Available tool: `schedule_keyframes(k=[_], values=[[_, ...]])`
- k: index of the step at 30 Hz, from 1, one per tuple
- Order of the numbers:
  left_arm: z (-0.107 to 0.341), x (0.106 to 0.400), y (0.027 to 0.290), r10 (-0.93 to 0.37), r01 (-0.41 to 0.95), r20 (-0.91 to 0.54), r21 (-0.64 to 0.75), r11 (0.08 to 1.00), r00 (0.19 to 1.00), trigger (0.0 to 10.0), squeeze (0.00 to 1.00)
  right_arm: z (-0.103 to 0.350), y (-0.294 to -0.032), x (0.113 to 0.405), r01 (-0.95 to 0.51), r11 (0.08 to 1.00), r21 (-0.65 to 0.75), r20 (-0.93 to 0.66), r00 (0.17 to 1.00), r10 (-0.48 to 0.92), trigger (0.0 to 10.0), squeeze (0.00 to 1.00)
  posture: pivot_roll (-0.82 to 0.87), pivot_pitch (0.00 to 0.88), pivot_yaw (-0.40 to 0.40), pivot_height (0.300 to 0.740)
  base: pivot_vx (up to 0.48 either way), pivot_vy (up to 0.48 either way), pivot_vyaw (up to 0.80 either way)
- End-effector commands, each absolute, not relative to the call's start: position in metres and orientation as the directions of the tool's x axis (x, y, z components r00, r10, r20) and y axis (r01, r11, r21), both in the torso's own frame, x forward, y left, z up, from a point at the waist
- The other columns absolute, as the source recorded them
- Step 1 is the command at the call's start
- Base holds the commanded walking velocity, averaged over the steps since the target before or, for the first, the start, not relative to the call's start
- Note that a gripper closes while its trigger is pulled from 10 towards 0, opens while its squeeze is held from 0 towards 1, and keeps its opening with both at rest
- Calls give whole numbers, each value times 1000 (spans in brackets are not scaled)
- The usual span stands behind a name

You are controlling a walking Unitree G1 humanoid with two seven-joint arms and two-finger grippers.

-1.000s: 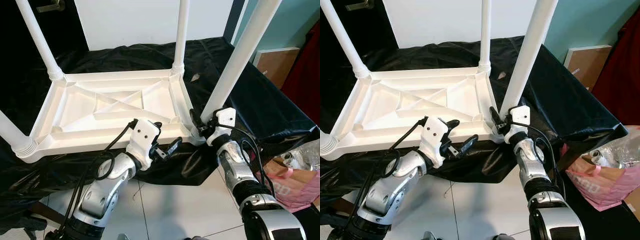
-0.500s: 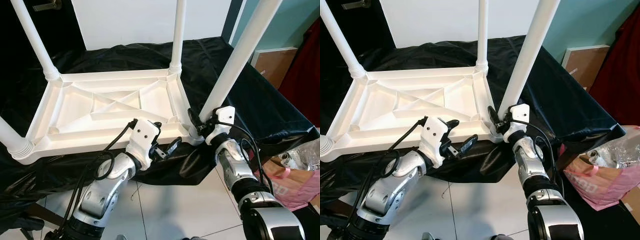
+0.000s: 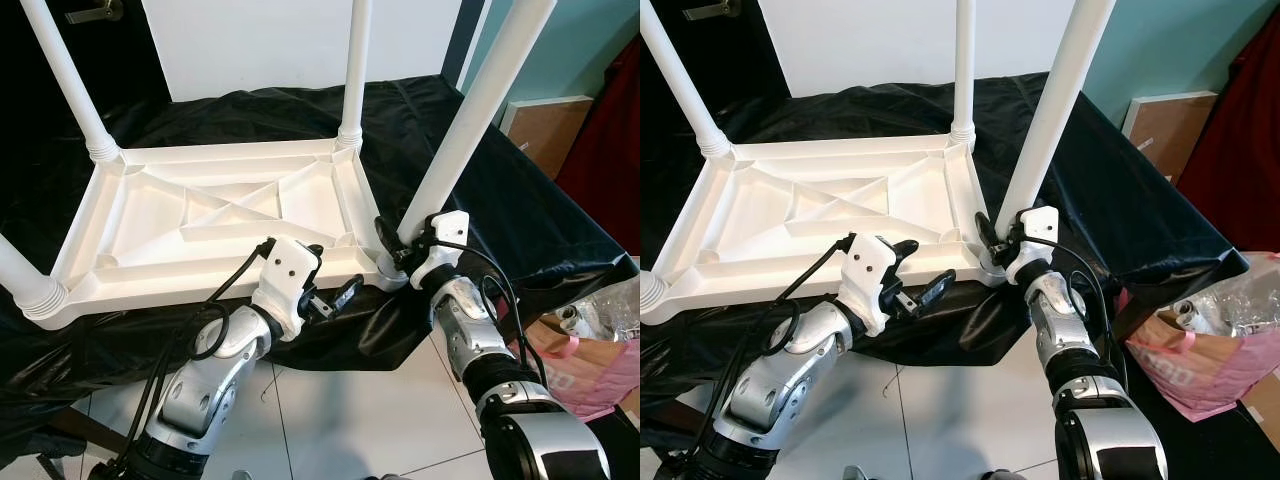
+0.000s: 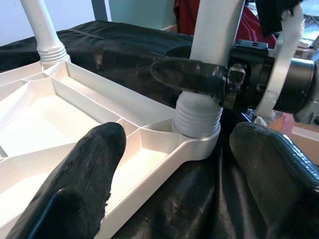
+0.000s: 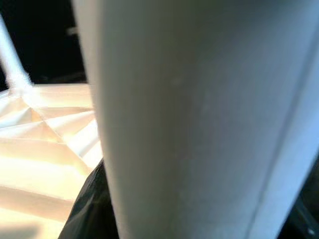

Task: Building children table

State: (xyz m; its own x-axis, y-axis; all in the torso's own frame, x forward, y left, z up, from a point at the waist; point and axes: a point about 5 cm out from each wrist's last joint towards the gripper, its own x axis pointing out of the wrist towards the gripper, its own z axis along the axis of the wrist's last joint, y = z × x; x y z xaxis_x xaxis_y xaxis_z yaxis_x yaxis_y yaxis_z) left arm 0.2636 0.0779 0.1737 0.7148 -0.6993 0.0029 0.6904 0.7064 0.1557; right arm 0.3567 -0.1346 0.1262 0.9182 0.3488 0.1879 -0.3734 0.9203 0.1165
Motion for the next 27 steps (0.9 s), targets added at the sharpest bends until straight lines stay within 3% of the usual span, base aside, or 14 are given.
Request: schedule_keyframes(k=[1, 13, 19, 27], values=[[173, 259, 76, -727, 720, -8, 146, 679, 687, 10000, 0, 73, -136, 340, -312, 921, 232, -58, 941, 333, 10000, 0, 17, 107, -26, 740, 0, 0, 0], [173, 259, 76, -723, 716, -9, 144, 683, 691, 10000, 0, 74, -130, 338, -346, 925, 157, -54, 932, 358, 10000, 0, 20, 108, -30, 740, 0, 0, 0], [172, 259, 77, -720, 713, -9, 143, 686, 694, 10000, 0, 79, -127, 336, -361, 932, 11, -19, 932, 361, 10000, 0, 20, 107, -32, 740, 0, 0, 0], [172, 259, 76, -719, 712, -8, 144, 687, 695, 10000, 0, 78, -123, 335, -382, 924, -26, -23, 924, 382, 10000, 0, 21, 107, -32, 740, 0, 0, 0]])
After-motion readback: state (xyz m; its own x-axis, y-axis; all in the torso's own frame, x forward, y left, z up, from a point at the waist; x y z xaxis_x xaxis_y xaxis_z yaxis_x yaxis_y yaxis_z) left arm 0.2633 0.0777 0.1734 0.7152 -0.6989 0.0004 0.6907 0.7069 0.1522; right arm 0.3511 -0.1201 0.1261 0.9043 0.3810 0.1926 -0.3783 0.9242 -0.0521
